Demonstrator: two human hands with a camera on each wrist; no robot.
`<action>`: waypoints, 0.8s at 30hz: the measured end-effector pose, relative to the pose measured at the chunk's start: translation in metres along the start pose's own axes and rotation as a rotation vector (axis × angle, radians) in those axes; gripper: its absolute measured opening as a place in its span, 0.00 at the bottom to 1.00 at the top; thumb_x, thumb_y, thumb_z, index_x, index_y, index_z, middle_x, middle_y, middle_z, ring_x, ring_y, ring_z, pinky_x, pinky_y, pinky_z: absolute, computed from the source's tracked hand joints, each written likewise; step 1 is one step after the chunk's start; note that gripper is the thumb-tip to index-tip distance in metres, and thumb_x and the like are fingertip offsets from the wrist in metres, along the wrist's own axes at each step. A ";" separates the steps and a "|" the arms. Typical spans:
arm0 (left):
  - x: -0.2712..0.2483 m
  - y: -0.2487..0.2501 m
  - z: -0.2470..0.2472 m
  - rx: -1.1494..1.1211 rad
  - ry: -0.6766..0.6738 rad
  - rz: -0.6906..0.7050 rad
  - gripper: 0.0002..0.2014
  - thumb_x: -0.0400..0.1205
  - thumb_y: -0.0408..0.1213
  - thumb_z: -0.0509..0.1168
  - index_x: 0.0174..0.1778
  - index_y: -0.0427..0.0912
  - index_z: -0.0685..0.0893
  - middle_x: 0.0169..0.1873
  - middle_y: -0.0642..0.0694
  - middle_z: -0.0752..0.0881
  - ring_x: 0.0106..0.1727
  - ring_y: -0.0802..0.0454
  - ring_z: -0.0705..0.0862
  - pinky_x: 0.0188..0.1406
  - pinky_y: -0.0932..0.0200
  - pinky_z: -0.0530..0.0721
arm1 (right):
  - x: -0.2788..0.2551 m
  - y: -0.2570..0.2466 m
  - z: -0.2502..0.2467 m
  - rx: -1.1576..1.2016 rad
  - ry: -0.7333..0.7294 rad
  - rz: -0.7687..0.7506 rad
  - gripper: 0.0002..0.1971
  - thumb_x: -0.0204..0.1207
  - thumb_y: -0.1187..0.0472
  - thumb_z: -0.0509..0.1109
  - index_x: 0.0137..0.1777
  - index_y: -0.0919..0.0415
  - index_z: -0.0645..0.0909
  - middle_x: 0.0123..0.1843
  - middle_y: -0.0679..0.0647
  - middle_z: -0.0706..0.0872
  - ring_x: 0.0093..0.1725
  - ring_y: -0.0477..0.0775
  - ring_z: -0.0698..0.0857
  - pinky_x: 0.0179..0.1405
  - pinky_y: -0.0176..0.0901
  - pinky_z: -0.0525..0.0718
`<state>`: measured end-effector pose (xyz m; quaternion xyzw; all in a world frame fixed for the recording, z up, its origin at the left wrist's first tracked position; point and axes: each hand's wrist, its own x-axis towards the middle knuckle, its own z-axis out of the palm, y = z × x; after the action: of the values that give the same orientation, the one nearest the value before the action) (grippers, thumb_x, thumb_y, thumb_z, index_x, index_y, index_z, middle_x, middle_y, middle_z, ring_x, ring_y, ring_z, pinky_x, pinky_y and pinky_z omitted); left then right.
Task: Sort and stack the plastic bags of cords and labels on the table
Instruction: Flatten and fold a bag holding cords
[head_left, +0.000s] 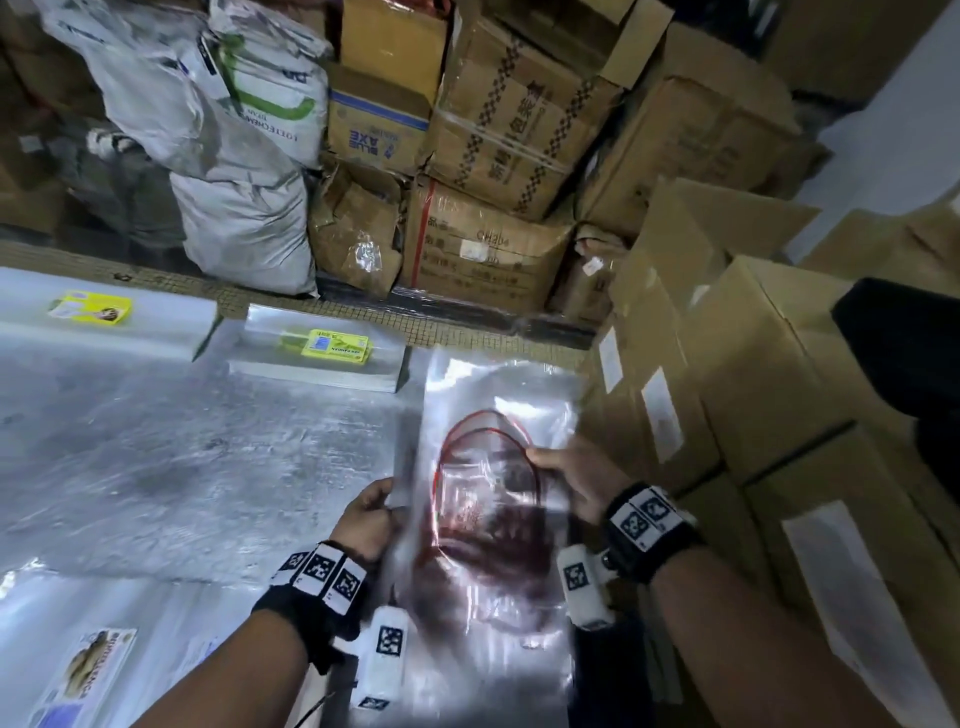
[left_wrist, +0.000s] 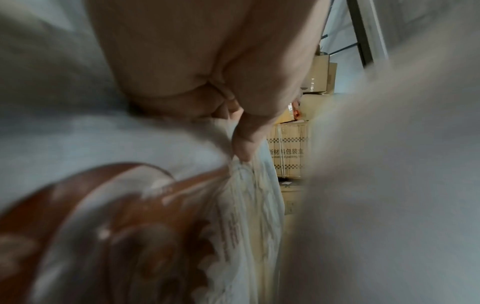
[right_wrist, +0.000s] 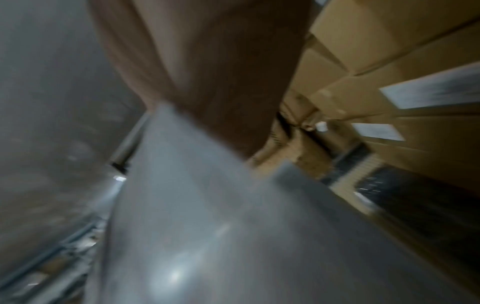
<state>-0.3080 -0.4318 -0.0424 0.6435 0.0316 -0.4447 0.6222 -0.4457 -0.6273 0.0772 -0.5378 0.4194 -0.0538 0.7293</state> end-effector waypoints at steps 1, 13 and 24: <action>0.000 0.001 0.000 -0.024 -0.002 -0.019 0.16 0.77 0.19 0.65 0.55 0.40 0.87 0.43 0.31 0.88 0.40 0.39 0.83 0.45 0.44 0.81 | 0.012 0.012 -0.001 -0.033 0.044 0.009 0.11 0.82 0.76 0.65 0.62 0.76 0.80 0.47 0.67 0.89 0.39 0.59 0.92 0.38 0.48 0.91; -0.019 0.014 0.009 0.053 -0.022 0.099 0.14 0.72 0.13 0.68 0.45 0.36 0.82 0.40 0.33 0.88 0.41 0.38 0.86 0.46 0.41 0.86 | 0.068 0.049 0.004 -0.323 0.161 -0.057 0.24 0.70 0.69 0.74 0.68 0.62 0.81 0.59 0.58 0.90 0.59 0.59 0.89 0.67 0.57 0.84; -0.015 0.027 0.013 -0.091 -0.130 0.029 0.17 0.75 0.12 0.61 0.48 0.37 0.81 0.34 0.35 0.87 0.35 0.39 0.86 0.37 0.50 0.83 | 0.055 0.039 0.018 -0.453 0.230 -0.157 0.19 0.73 0.62 0.78 0.61 0.57 0.77 0.55 0.46 0.86 0.57 0.51 0.86 0.50 0.37 0.84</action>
<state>-0.3078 -0.4414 -0.0099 0.5846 0.0022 -0.4748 0.6579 -0.4129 -0.6270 0.0157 -0.7086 0.4578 -0.0757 0.5316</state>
